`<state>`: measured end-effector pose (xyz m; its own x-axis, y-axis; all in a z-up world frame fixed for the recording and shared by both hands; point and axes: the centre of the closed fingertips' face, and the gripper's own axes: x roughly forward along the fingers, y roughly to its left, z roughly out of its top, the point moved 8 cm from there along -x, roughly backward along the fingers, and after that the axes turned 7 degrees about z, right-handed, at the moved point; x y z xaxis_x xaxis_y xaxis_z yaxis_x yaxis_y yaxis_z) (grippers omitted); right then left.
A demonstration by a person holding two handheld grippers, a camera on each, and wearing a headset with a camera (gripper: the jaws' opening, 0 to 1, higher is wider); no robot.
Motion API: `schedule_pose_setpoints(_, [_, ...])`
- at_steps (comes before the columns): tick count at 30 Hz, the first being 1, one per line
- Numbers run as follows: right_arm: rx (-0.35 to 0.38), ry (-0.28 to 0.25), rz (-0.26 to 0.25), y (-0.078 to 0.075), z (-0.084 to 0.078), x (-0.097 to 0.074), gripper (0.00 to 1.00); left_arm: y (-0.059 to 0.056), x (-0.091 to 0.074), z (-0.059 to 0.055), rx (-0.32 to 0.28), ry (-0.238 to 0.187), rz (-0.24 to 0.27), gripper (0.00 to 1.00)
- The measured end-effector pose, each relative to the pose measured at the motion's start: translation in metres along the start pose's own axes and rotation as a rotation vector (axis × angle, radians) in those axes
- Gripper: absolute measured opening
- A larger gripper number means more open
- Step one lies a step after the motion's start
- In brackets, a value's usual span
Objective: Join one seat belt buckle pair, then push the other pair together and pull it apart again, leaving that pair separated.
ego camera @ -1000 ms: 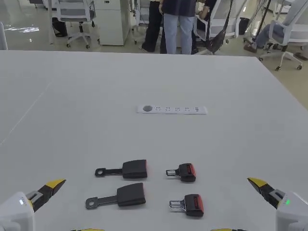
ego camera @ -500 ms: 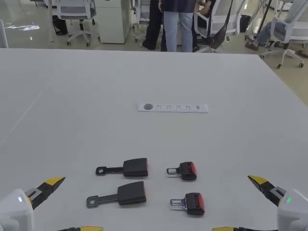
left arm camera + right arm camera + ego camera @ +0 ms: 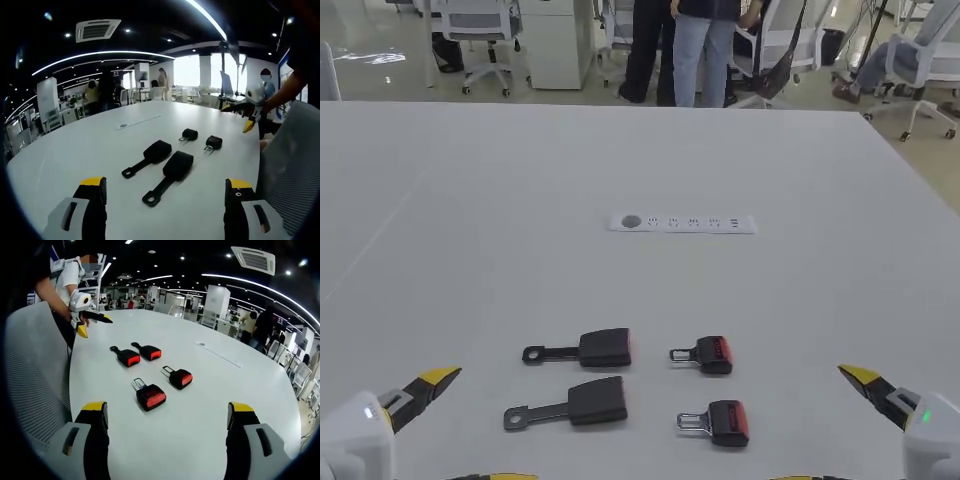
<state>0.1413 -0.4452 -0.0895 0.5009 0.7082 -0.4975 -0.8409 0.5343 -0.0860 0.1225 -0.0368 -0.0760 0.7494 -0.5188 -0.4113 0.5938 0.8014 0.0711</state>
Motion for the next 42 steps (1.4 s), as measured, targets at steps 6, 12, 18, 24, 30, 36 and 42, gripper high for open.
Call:
schedule_pose_setpoints(6, [-0.015, 0.013, 0.02, -0.001, 0.001, 0.0, 1.0, 0.0, 0.0, 0.002, 0.007, 0.008, -0.009, 1.0])
schedule_pose_setpoints(12, [-0.028, 0.031, 0.046, -0.007, 0.002, 0.0, 0.99, 0.006, 0.002, 0.006, 0.021, 0.012, -0.022, 0.99])
schedule_pose_setpoints(18, [-0.038, 0.054, 0.071, -0.014, 0.002, 0.004, 0.99, 0.011, 0.007, 0.009, 0.035, 0.028, -0.051, 0.98])
schedule_pose_setpoints(24, [-0.046, 0.078, 0.097, -0.019, 0.004, 0.009, 0.96, 0.012, 0.017, 0.014, 0.052, 0.046, -0.086, 0.96])
schedule_pose_setpoints(30, [-0.049, 0.107, 0.139, -0.02, 0.008, 0.014, 0.92, 0.011, 0.028, 0.02, 0.059, 0.072, -0.123, 0.92])
schedule_pose_setpoints(36, [-0.065, 0.135, 0.175, -0.024, 0.007, 0.019, 0.88, 0.011, 0.039, 0.021, 0.086, 0.103, -0.165, 0.89])
schedule_pose_setpoints(42, [-0.08, 0.162, 0.205, -0.023, 0.009, 0.024, 0.83, 0.012, 0.05, 0.024, 0.116, 0.132, -0.196, 0.84])
